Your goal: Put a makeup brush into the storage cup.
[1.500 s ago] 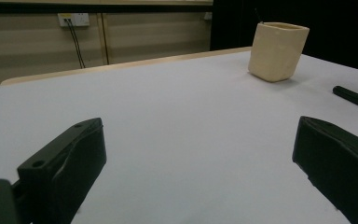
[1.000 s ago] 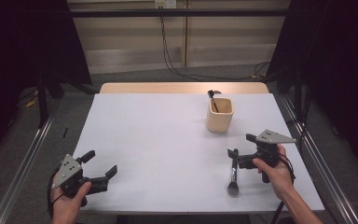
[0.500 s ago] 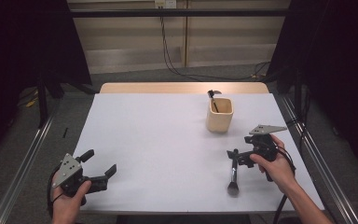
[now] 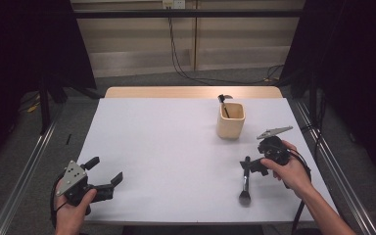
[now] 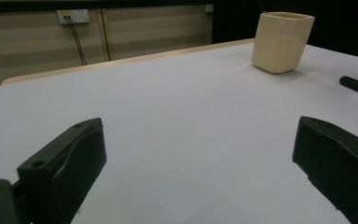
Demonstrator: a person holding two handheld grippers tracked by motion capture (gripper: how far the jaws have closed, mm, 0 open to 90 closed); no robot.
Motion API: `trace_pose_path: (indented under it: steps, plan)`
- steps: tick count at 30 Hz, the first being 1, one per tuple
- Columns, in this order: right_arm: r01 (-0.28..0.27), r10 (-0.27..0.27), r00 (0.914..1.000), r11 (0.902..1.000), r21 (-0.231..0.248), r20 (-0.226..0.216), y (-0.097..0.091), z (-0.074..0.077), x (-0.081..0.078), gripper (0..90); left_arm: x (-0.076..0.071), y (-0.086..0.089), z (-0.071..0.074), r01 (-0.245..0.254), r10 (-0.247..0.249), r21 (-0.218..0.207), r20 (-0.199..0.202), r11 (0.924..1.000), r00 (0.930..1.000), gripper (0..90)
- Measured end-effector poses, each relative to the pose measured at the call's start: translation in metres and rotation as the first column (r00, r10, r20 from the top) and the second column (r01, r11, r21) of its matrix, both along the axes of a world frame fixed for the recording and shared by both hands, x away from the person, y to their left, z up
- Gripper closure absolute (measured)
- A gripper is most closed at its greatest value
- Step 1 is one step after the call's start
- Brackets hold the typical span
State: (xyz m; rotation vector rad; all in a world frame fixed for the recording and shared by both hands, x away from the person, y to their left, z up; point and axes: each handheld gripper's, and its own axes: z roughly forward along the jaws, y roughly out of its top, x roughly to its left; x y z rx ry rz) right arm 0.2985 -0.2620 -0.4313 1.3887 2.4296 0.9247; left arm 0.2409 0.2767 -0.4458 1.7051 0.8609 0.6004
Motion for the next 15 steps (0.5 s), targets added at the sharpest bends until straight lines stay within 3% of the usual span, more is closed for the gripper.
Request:
trace_pose_path:
  steps: [4,11,15]
  plan:
    - [-0.046,0.042,0.9927,0.9985,-0.031,-0.113,0.003,0.001,0.003,4.7,0.001,0.0,-0.001,0.004,-0.004,0.002,-0.004,1.0,1.0,2.6]
    - [-0.059,0.041,0.9873,0.9915,-0.116,-0.153,0.009,-0.002,0.005,4.9,0.001,0.0,-0.001,0.003,-0.003,0.005,-0.004,1.0,1.0,2.6]
    - [-0.068,0.036,0.9767,0.987,-0.146,-0.212,0.012,-0.004,0.005,4.9,0.002,0.0,0.0,-0.007,0.007,0.003,0.001,1.0,1.0,2.7]
